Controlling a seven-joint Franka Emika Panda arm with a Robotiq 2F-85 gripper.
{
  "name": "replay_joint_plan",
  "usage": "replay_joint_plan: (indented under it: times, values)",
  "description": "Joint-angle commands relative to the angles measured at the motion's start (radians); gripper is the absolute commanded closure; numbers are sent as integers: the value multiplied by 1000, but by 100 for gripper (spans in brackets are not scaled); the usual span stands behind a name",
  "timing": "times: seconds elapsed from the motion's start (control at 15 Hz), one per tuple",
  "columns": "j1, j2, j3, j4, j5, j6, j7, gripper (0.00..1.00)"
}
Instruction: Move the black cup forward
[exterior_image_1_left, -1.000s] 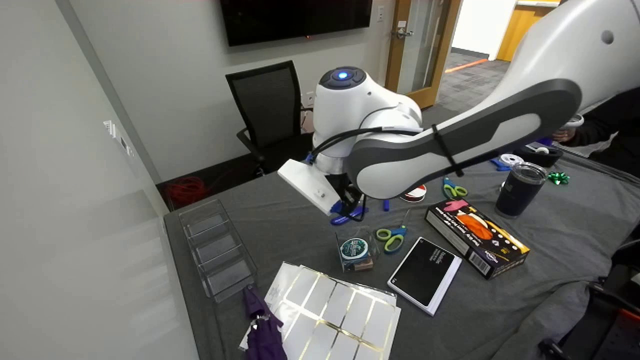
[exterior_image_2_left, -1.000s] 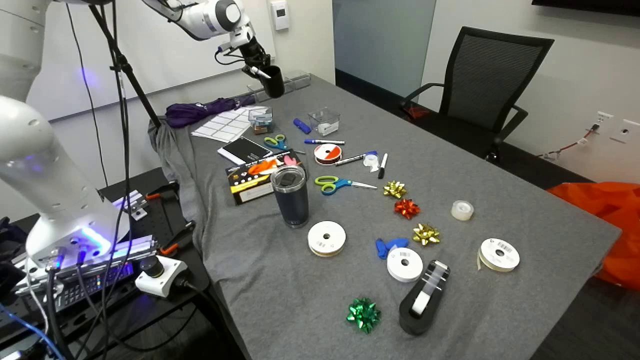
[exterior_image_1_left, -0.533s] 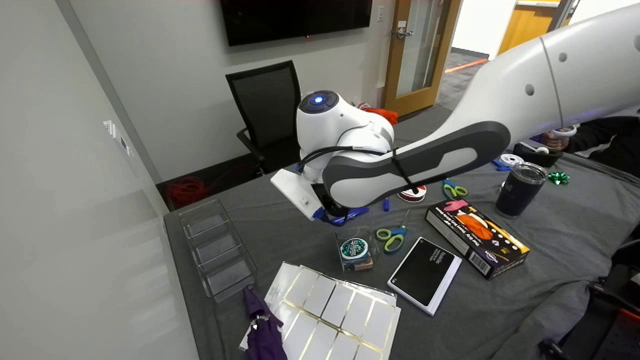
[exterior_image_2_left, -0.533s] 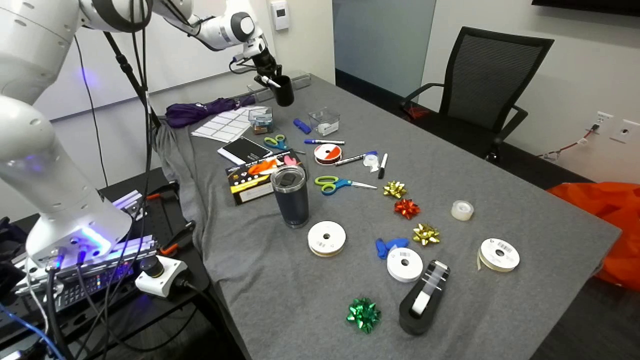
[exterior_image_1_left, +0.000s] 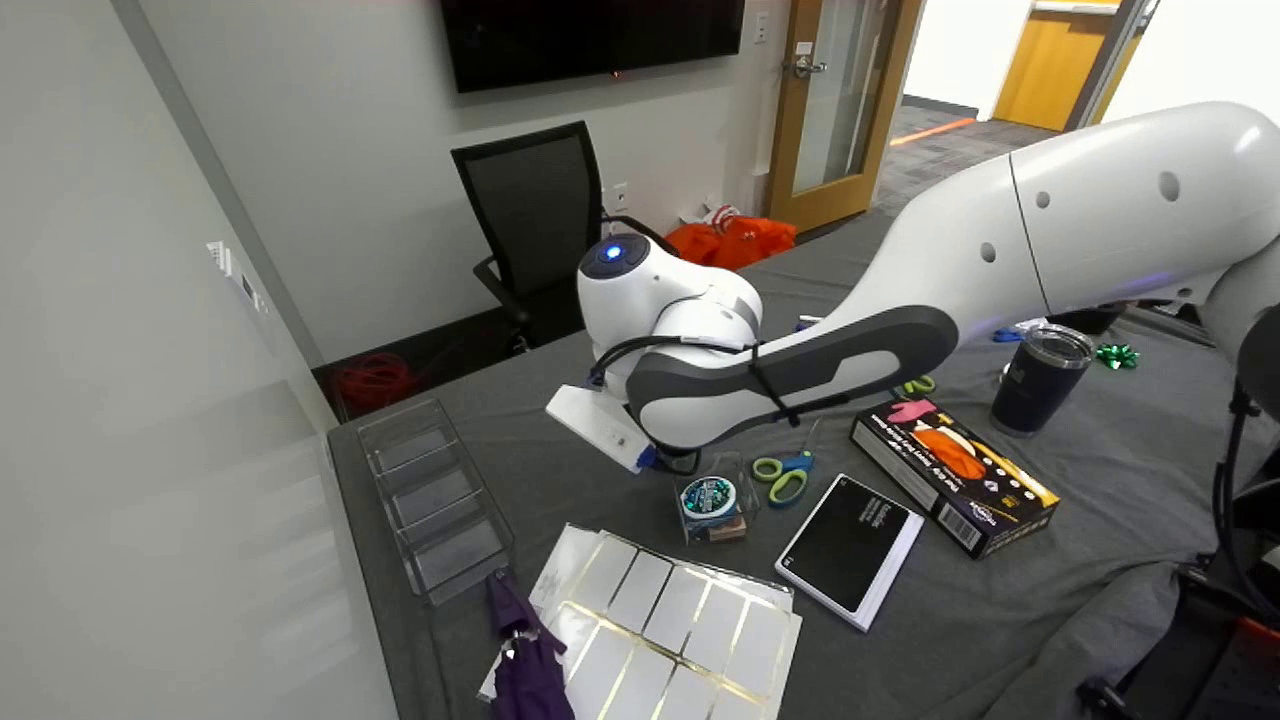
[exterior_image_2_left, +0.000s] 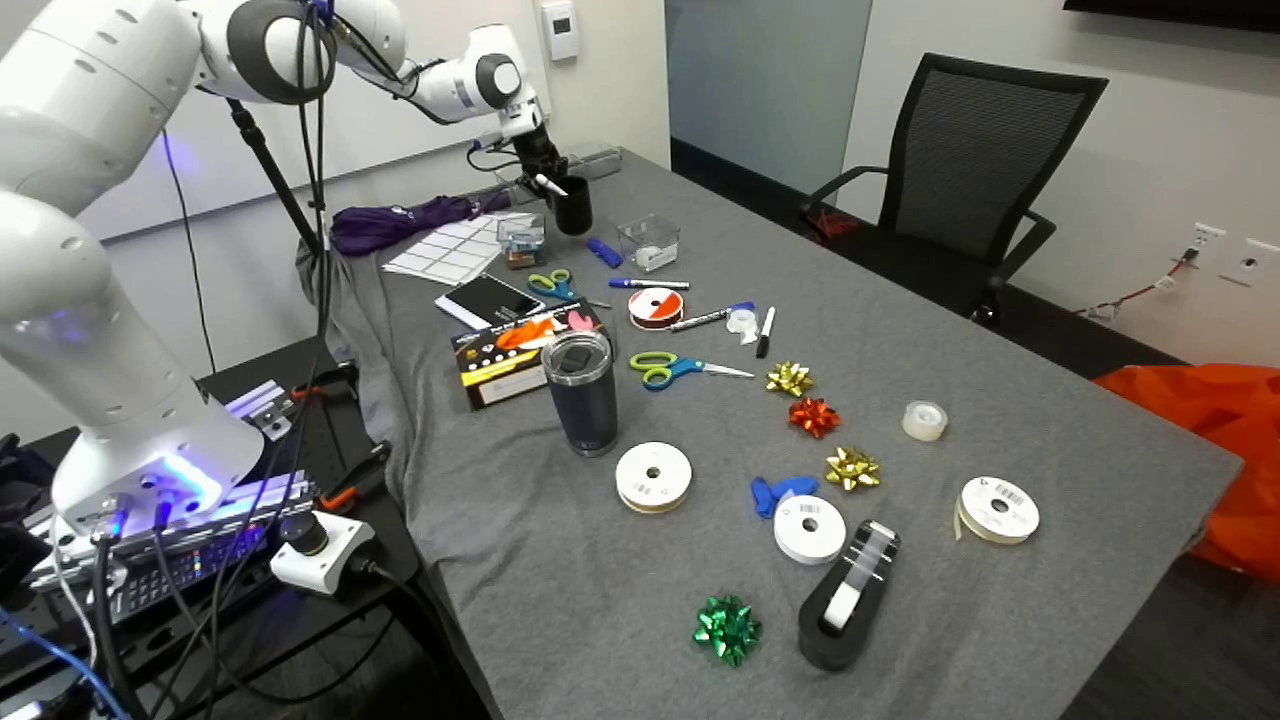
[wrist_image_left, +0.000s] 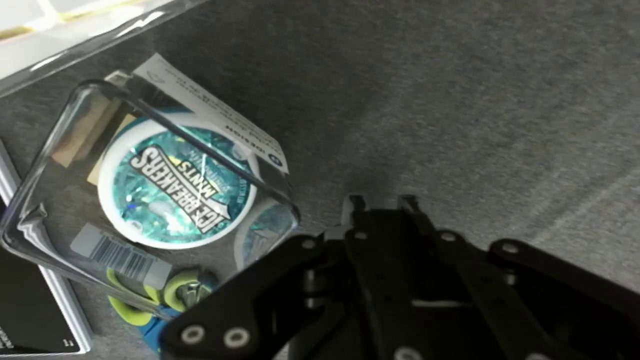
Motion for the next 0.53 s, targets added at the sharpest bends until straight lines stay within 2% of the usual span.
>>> replay_joint_plan:
  times: [0.0, 0.2, 0.47]
  values:
    - [10, 20, 8, 59, -31, -95, -155, 95]
    - [22, 23, 0, 71, -62, -104, -251, 95]
    - [33, 37, -7, 83, -99, -66, -289, 95]
